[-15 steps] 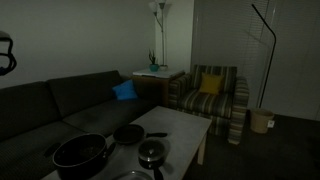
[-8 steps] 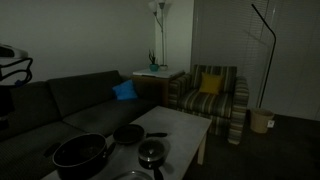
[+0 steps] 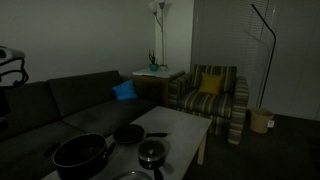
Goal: Take the wooden spoon and place it in the the black pot
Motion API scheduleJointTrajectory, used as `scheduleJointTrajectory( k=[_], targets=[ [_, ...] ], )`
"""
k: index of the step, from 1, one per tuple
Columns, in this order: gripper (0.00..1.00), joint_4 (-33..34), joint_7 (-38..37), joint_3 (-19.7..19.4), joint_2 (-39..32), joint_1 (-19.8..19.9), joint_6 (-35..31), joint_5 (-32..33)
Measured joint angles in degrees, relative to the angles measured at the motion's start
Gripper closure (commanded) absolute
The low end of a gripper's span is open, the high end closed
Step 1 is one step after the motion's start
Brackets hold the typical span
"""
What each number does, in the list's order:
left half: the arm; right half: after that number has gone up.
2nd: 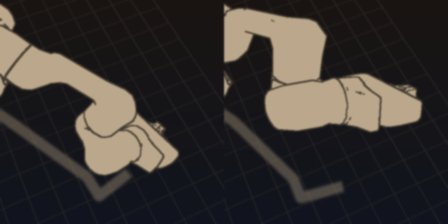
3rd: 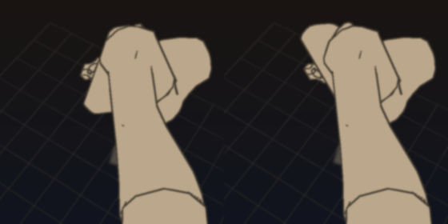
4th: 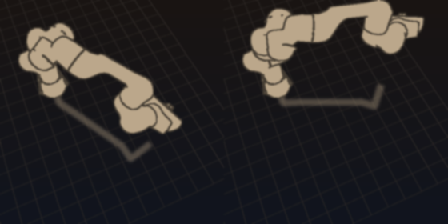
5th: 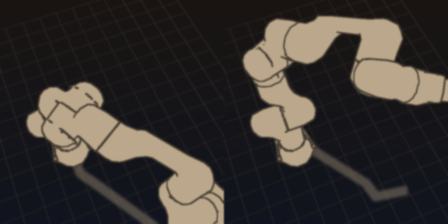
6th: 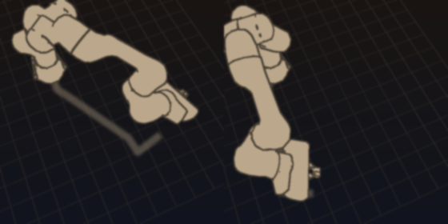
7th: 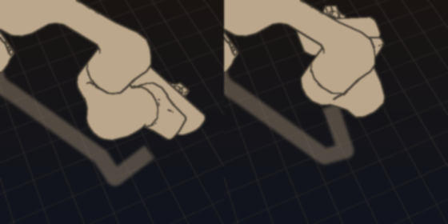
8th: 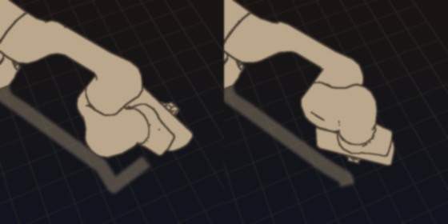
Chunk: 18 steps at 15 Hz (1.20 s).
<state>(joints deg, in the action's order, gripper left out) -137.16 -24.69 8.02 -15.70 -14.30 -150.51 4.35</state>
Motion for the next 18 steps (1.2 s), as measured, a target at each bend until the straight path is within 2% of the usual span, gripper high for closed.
scheduleJointTrajectory(
  k=[5, 10, 18],
  targets=[
    [0.0, 3.41, -2.58, -0.56, -6.62, -1.2, -4.4, -0.47],
    [0.0, 9.55, 0.38, -0.58, -14.82, -1.51, -4.56, -2.07],
    [0.0, 9.85, 0.39, -1.06, -14.84, -2.12, -4.67, -2.77]
  ],
)
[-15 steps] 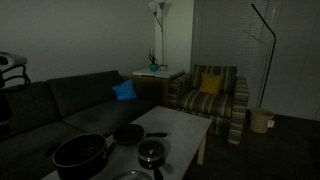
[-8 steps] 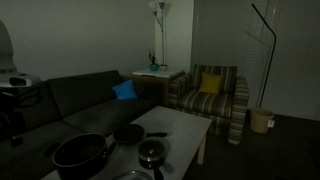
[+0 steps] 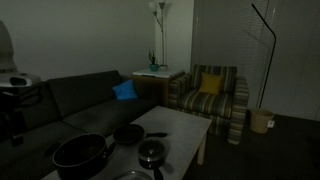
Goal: Take the wooden spoon and place it in the the black pot
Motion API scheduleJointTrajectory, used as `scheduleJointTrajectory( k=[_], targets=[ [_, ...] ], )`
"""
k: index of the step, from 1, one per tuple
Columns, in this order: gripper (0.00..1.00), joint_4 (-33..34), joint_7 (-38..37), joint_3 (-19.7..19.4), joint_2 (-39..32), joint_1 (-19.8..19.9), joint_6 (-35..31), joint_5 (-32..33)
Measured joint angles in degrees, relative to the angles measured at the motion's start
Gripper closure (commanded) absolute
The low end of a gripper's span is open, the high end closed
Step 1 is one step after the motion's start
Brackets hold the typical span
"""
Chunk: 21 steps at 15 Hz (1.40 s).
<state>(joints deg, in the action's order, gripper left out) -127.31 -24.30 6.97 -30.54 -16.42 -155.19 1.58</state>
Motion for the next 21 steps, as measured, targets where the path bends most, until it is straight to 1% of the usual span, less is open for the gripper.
scheduleJointTrajectory(
  k=[2, 4, 6, 9, 12, 16, 21],
  targets=[
    [0.0, 0.75, 1.02, 0.09, -0.82, 0.22, -0.55, -2.45],
    [0.0, 2.51, 3.58, 1.03, -2.92, 1.47, -2.5, -6.8],
    [0.0, 5.28, 6.77, 3.21, -6.32, 3.99, -4.69, -11.01],
    [0.0, 10.33, 10.48, 6.53, -12.5, 7.39, -7.09, -14.85],
    [0.0, 15.5, 12.8, 9.29, -18.6, 9.69, -8.84, -16.37],
    [0.0, 21.05, 15.19, 12.01, -25.03, 11.37, -9.01, -16.53],
    [0.0, 22.13, 15.34, 12.23, -25.79, 11.5, -9.0, -16.53]
  ],
)
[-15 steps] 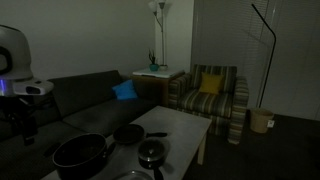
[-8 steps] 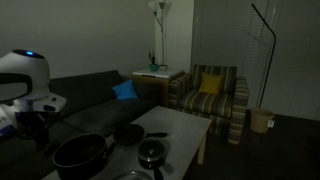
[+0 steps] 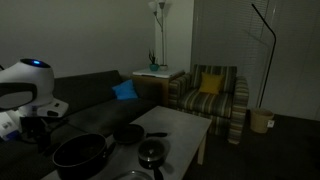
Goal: Take the wooden spoon and place it in the the black pot
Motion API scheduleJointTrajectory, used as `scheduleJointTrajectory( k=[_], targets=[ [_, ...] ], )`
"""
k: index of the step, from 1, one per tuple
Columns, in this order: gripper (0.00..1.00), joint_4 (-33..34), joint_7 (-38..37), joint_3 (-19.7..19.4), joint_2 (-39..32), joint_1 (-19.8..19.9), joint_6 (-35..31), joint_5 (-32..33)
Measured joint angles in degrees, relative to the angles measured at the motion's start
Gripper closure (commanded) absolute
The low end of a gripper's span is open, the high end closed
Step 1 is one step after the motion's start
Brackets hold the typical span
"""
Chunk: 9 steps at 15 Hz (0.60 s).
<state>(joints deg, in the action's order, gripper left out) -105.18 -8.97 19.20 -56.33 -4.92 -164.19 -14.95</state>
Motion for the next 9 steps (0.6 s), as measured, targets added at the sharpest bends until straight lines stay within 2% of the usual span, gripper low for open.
scheduleJointTrajectory(
  k=[4, 9],
  targets=[
    [0.0, 2.1, -0.15, 0.0, -2.05, -0.04, 3.03, -0.02],
    [0.0, 11.77, -1.28, -0.27, -11.91, -0.65, 10.3, -0.17]
  ],
)
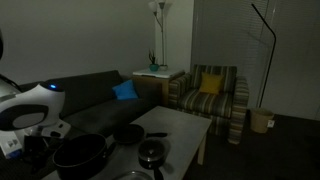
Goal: Take the wooden spoon and place it in the the black pot
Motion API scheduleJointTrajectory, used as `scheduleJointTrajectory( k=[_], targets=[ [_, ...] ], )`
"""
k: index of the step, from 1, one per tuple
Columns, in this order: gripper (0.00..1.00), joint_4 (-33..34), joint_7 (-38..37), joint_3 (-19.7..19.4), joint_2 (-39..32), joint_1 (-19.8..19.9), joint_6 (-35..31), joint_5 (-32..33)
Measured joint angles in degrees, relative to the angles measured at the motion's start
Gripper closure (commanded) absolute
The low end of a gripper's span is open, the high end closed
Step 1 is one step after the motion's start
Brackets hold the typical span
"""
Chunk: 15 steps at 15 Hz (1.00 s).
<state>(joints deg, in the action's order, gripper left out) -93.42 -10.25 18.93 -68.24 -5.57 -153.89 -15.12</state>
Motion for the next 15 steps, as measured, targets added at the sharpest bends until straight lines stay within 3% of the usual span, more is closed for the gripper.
scheduleJointTrajectory(
  k=[7, 12, 15],
  targets=[
    [0.0, 13.12, -4.72, -1.06, -11.16, -2.96, 4.23, -0.17],
    [0.0, 19.35, -11.41, -6.22, -15.0, -8.34, 3.83, -0.16],
    [0.0, 20.59, -14.47, -7.94, -16.14, -9.67, 3.83, -0.17]
  ],
)
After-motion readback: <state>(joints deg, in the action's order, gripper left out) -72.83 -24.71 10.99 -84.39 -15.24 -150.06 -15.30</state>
